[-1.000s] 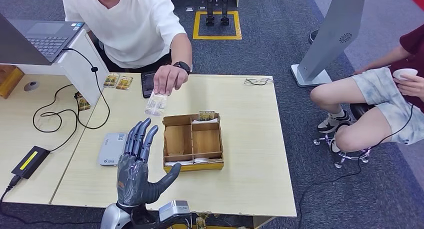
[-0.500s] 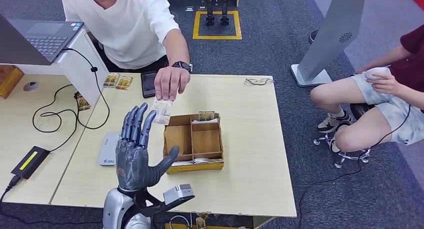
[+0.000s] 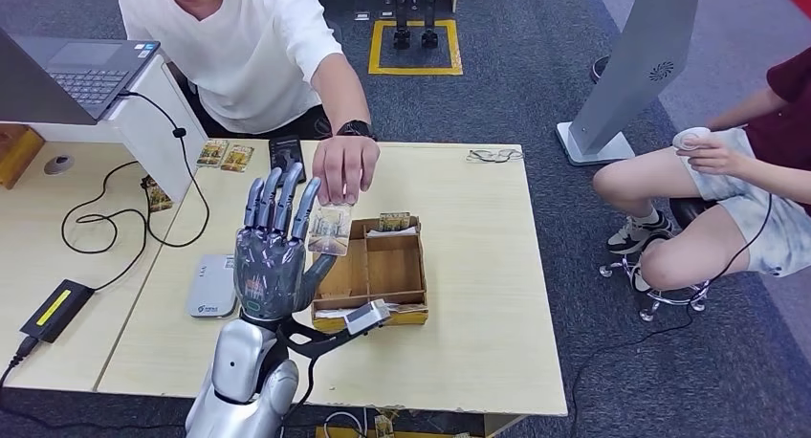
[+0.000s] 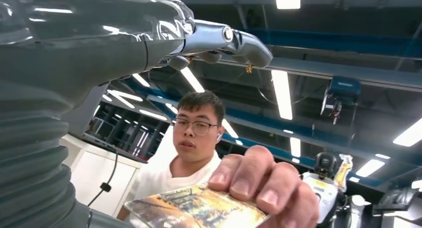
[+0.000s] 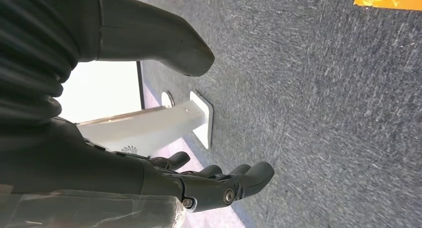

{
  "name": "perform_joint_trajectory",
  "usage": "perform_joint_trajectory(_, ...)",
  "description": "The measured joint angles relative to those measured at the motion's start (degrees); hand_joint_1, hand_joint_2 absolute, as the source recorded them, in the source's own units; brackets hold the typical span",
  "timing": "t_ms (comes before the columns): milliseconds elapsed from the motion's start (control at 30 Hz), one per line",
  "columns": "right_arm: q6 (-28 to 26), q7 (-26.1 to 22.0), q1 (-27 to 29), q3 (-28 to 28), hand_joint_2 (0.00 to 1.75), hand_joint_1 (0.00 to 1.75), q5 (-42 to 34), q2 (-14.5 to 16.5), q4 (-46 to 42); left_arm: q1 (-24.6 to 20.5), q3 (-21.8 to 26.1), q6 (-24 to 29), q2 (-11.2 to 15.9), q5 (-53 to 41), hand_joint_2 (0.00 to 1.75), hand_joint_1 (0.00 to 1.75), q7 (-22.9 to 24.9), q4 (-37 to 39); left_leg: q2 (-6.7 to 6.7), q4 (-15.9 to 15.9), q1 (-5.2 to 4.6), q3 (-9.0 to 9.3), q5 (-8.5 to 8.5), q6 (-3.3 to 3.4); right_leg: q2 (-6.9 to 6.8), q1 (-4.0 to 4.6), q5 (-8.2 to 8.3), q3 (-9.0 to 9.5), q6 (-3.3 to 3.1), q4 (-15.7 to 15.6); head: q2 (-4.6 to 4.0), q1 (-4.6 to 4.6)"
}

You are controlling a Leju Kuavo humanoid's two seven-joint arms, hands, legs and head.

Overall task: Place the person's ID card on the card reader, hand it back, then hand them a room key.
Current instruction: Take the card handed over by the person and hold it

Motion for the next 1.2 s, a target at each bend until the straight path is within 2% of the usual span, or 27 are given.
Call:
perform_joint_trajectory(100,0.0,0.1,0.0,0.9,1.75,0.00,0.0,-0.5,0.4,-1.0,0.4,0.3,-0.1,-0.8,1.75,0.00,2.0,2.1,0.00,0.0,0.00,-0.01,0.00,0.00,0.01,0.00,0.00,-0.02,0.00,0.0,0.00,0.01)
perform_joint_trajectory(133,0.0,0.2,0.0,1.1,1.75,0.00,0.0,-0.6,0.5,-1.3,0.4,0.4,-0.1,-0.8,1.75,0.19,2.5,2.8,0.00,0.0,0.00,-0.01,0.00,0.00,0.00,0.00,-0.01,-0.02,0.00,0.0,0.00,0.01)
perform_joint_trajectory(233,0.1,0.2,0.0,1.8,1.75,0.00,0.0,-0.9,0.7,-2.1,0.5,0.4,-0.3,-0.9,1.75,1.50,3.2,4.4,0.00,0.0,0.00,-0.02,0.00,0.00,0.00,0.00,-0.01,-0.02,0.00,0.0,0.00,0.00)
perform_joint_trajectory(267,0.1,0.2,0.0,2.0,1.75,0.00,0.0,-1.0,0.8,-2.3,0.5,0.4,-0.4,-0.9,1.75,1.75,3.2,4.8,0.00,0.0,0.00,-0.02,0.00,0.00,0.00,0.00,-0.01,-0.03,0.00,0.0,0.00,0.00)
perform_joint_trajectory(533,0.2,0.4,0.0,2.4,1.75,0.00,0.0,-1.3,1.1,-3.4,0.5,0.1,-1.0,-0.8,1.75,1.75,4.2,7.4,0.01,0.0,0.00,-0.02,0.00,0.00,0.02,0.00,0.00,-0.04,0.00,0.0,0.00,0.00)
perform_joint_trajectory(1200,-0.3,-1.1,0.0,2.7,1.75,0.00,0.0,-1.7,1.2,-3.9,0.5,0.3,-1.0,-0.3,1.75,1.75,4.3,7.6,0.01,0.0,0.00,-0.03,-0.01,-0.01,0.02,0.00,-0.01,-0.04,0.00,0.0,0.00,0.01)
